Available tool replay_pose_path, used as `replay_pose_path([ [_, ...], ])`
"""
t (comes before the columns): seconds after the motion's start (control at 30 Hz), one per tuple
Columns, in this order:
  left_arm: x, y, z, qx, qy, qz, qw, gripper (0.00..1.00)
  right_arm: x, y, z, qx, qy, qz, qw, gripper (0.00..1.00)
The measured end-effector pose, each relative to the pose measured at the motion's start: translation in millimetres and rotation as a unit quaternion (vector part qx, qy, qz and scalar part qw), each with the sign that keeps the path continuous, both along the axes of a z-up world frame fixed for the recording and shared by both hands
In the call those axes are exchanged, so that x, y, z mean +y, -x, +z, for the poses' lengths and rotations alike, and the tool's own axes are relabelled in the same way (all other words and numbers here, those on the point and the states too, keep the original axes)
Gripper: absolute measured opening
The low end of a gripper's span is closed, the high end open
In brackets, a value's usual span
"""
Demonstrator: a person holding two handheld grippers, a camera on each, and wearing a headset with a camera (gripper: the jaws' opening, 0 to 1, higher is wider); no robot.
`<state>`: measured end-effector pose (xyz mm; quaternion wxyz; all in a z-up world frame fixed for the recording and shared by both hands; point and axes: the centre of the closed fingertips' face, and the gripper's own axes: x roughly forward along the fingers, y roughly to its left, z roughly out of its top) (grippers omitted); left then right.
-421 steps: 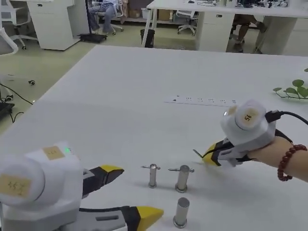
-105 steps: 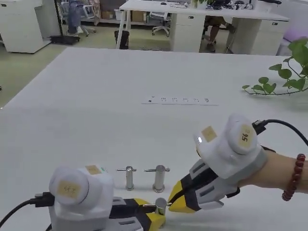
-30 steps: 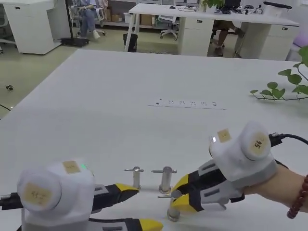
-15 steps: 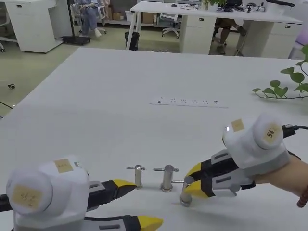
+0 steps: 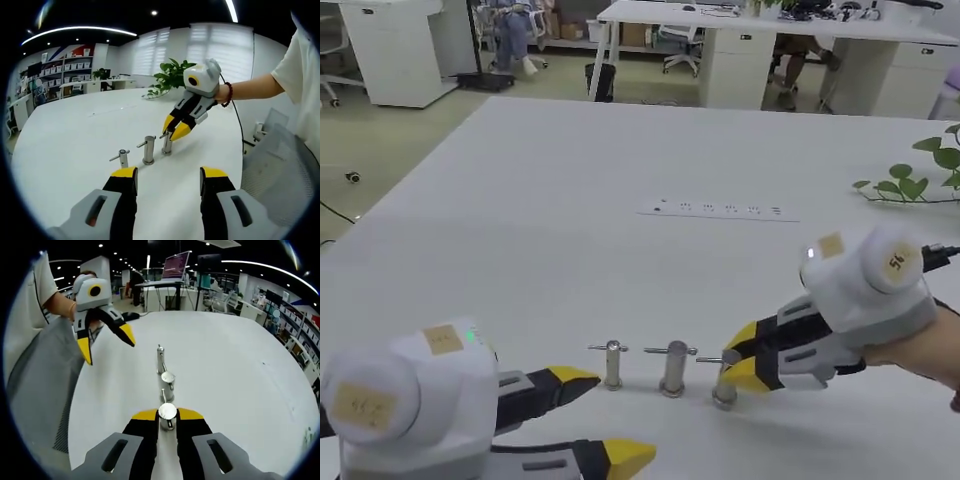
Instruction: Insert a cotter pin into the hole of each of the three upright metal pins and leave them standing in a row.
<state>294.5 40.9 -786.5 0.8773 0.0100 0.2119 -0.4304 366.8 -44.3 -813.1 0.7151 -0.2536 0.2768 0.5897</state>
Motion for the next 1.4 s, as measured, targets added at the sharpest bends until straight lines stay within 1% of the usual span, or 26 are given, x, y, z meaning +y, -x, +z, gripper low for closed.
replay_pose_path([
  [0.17, 0.9, 0.3, -0.5, -0.001, -0.004, 0.001, 1.0000, 0.48, -2.7, -5.8, -1.1, -0.002, 0.004, -0.001, 1.0000, 0.13],
  [0.6, 3.9, 0.0, -0.3, -0.001, -0.006, 0.003, 1.0000, 0.48, -8.4, -10.8, -6.8, -0.001, 0.012, -0.003, 0.9999, 0.13],
  [0.83, 5.7, 0.0, 0.6, -0.001, -0.008, 0.005, 1.0000, 0.48, -9.6, -11.4, -6.8, 0.009, 0.005, -0.001, 0.9999, 0.14],
  [1.03, 7.5, -0.1, 1.7, -0.003, -0.009, 0.009, 0.9999, 0.49, -9.7, -9.6, -7.6, 0.016, -0.003, -0.007, 0.9998, 0.15],
  [1.1, 8.1, 0.1, 1.8, -0.002, -0.010, 0.010, 0.9999, 0.49, -8.6, -8.0, -6.6, 0.018, -0.009, -0.008, 0.9998, 0.17],
  [1.2, 9.7, 0.1, 2.6, -0.003, -0.012, 0.014, 0.9998, 0.49, -8.5, -6.4, -6.2, 0.018, -0.009, -0.011, 0.9997, 0.20],
  [1.27, 10.9, -0.3, 3.1, -0.003, -0.012, 0.017, 0.9998, 0.50, -9.1, -6.1, -4.6, 0.017, -0.012, -0.020, 0.9996, 0.23],
  [1.33, 13.1, -0.7, 4.0, -0.003, -0.013, 0.022, 0.9997, 0.52, -10.3, -7.5, -0.8, 0.019, -0.024, -0.043, 0.9986, 0.27],
  [1.4, 16.6, -1.4, 3.1, 0.002, -0.017, 0.029, 0.9994, 0.53, -12.5, -7.9, 4.5, 0.026, -0.037, -0.072, 0.9963, 0.29],
])
